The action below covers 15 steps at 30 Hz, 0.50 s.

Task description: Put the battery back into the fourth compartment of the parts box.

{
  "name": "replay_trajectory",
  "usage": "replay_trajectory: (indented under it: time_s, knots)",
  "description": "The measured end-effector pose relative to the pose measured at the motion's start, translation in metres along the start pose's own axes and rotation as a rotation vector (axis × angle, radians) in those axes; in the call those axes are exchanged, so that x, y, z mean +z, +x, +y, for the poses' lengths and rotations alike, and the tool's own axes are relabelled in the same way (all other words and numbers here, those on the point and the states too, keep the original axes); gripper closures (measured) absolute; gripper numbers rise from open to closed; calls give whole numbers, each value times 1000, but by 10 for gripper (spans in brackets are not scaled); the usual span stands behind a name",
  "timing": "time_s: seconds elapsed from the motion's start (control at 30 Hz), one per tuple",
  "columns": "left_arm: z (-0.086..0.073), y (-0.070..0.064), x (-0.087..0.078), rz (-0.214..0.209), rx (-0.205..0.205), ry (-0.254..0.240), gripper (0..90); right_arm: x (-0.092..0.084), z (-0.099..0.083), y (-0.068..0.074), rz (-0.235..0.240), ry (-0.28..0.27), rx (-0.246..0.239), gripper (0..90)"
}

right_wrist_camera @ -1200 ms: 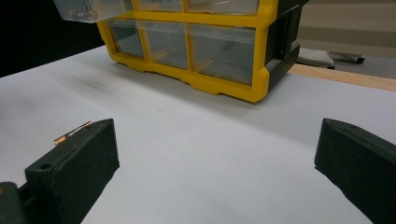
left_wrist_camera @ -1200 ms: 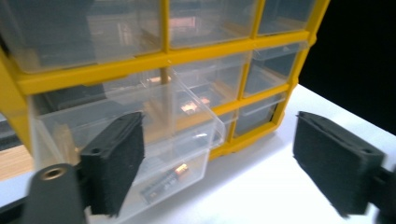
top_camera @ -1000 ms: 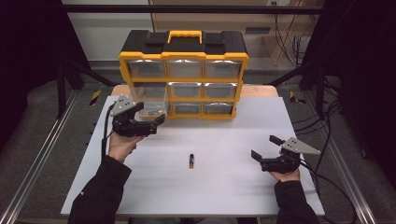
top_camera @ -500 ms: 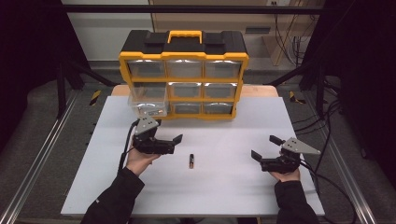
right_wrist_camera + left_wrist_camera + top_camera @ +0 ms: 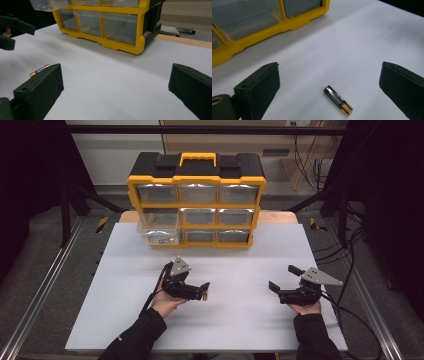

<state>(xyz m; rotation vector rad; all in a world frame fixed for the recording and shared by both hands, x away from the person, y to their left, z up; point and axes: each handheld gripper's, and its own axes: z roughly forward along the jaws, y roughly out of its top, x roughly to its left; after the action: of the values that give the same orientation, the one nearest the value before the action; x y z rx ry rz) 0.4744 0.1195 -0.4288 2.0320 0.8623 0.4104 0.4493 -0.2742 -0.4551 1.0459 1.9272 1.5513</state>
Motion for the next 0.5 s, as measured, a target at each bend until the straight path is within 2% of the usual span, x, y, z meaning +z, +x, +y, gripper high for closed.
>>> replay_trajectory:
  time_s: [0.13, 0.33, 0.5]
  knots:
    - [-7, -5, 12, -2, 3, 47, 27, 0, 0, 0, 2, 2, -1, 2]
    - [-15, -8, 29, 20, -10, 123, 47, 0, 0, 0, 1, 1, -3, 2]
    - [-20, -10, 36, 43, -35, 156, 118, 1, 0, 0, 2, 2, -4, 2]
